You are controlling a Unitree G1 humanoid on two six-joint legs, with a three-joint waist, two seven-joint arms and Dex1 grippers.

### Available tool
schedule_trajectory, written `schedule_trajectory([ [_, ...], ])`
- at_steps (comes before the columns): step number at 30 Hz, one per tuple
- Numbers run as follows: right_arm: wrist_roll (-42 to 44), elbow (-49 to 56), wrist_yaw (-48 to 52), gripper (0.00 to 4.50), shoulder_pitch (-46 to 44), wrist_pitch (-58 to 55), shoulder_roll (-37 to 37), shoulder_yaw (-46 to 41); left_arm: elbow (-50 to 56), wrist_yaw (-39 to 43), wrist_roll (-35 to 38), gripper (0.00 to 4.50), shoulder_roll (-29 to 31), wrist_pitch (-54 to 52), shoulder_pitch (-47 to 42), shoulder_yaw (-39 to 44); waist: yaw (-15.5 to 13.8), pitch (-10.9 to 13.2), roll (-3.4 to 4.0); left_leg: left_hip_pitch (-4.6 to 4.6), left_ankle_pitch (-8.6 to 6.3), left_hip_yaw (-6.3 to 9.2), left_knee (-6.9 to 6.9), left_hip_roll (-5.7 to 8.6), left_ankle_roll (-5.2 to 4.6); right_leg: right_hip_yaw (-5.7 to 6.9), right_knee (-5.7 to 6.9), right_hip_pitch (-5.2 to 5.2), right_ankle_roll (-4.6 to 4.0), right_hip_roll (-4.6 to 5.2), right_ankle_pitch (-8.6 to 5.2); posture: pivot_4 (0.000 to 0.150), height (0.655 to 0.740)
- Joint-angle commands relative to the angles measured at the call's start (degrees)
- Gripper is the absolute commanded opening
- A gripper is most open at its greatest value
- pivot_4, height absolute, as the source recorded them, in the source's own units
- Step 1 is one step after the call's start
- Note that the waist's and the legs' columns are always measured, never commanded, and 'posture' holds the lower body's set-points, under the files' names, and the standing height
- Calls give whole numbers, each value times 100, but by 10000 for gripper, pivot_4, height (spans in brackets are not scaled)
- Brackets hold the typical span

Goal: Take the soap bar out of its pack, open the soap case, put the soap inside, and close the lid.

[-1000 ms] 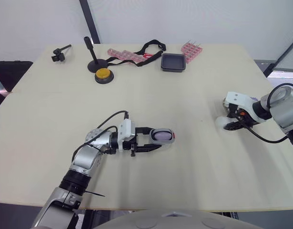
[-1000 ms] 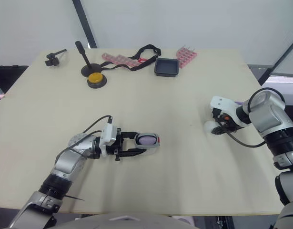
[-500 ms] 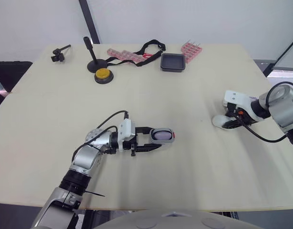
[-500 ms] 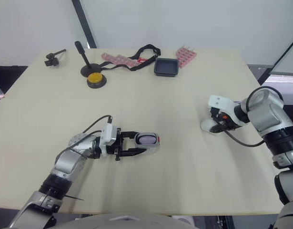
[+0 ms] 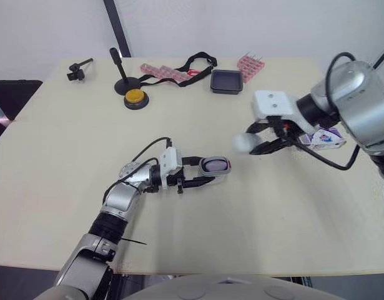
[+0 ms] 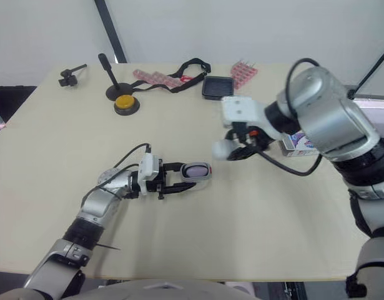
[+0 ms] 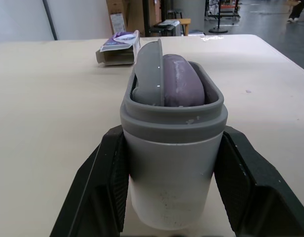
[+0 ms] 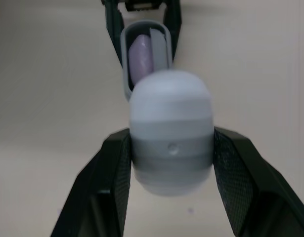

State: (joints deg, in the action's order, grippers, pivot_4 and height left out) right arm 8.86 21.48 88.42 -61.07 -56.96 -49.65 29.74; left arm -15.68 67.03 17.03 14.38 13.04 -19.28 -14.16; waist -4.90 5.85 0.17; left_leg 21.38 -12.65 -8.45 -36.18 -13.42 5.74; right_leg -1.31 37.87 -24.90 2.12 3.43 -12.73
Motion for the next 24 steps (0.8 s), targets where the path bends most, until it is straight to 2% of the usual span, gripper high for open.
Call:
schedule_trajectory([
  [1, 117, 176, -202, 19250, -370, -507, 290, 359, -108, -176, -143, 19172, -118, 213, -108, 40, -6, 0, 0, -1, 0, 0, 0, 0, 1, -3, 1, 0, 0, 0, 0, 1500, 7291],
  [24, 56, -357, -939, 19250, -654, -527, 971, 1323, -137, -247, -218, 19172, -182, 222, -133, 64, -26, 1, -3, 0, 16, 2, 1, 2, 56, -12, 10, 0, 28, -5, 16, 1500, 7291],
])
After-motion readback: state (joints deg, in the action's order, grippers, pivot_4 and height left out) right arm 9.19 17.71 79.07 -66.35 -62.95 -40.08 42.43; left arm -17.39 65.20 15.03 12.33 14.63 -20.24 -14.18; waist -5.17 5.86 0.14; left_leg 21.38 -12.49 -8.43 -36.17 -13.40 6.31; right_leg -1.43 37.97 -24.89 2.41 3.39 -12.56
